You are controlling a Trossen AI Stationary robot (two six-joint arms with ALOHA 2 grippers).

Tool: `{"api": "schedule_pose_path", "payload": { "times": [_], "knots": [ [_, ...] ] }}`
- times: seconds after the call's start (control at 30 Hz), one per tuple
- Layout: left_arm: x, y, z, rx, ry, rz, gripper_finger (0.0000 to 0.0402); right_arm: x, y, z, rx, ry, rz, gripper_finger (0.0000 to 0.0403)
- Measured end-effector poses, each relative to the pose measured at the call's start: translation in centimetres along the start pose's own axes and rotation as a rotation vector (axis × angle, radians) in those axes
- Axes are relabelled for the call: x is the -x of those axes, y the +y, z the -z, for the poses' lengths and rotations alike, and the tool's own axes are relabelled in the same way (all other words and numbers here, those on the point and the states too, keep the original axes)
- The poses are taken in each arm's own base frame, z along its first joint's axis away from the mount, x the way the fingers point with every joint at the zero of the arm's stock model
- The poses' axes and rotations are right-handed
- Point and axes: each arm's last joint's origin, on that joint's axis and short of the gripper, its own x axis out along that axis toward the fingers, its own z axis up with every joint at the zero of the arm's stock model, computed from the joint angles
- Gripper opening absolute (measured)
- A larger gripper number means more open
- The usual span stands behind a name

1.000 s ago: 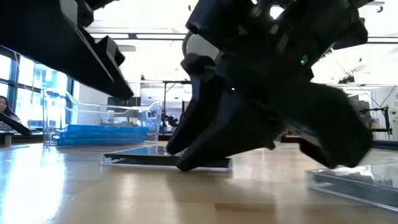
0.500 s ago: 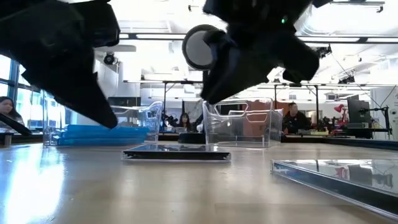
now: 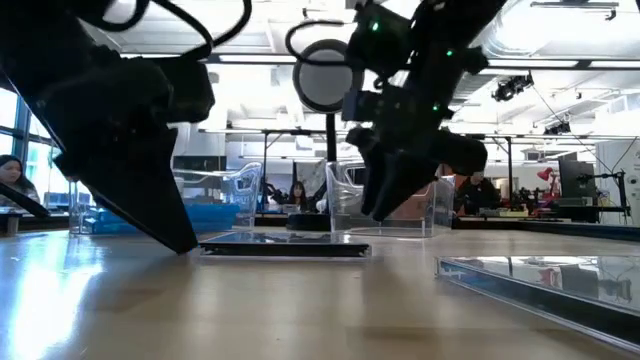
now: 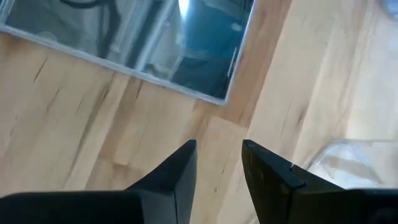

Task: Pick & place jewel cases by type
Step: Put the center black CD case into the right transparent bin

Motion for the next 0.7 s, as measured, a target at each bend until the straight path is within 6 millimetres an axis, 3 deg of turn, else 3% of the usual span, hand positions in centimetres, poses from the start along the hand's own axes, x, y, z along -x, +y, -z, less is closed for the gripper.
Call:
{"api": "schedule_pose_path", "payload": {
  "times": [0.27, 0.47, 0.7],
  "knots": [
    [-0.7, -0.1, 0.2, -0.003, -0.052, -0.028, 0.0174, -0.6, -3.0, 1.1, -0.002, -0.089, -0.106, 0.0124],
    [-0.9, 0.0, 0.3, -0.059, -0.062, -0.042, 0.0174, -2.2, -3.1, 0.9, 0.070, -0.116, -0.087, 0.0124],
    [-1.0, 0.0, 0.3, -0.080, -0.064, -0.045, 0.0174, -2.2, -2.8, 0.6, 0.078, -0.084, -0.067, 0.0124]
  ]
}}
